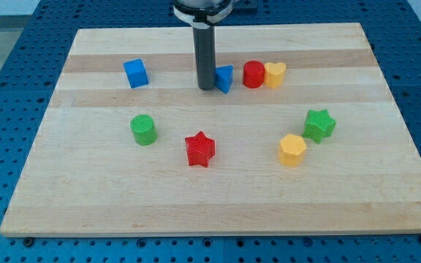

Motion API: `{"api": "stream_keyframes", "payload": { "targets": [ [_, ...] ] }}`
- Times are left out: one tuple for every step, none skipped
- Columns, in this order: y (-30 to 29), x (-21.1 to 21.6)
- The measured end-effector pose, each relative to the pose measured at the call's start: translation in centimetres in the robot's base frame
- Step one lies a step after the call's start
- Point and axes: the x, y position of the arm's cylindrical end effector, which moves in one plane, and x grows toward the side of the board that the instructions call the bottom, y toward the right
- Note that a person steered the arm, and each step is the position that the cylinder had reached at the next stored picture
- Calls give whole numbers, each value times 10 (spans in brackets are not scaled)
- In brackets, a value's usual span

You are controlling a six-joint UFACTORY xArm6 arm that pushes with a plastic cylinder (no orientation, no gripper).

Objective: Place the blue cube to the left of the blue triangle

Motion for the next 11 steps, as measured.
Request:
{"api": "stream_keyframes", "payload": {
  "targets": [
    [14,-3],
    [15,-5],
    [-14,-33],
    [-47,-77],
    [-113,-114],
    [-242,-112],
    [-286,-93],
    [-260,-73],
    [-203,-62],
    [-144,-50],
    [-129,-39]
  ]
}}
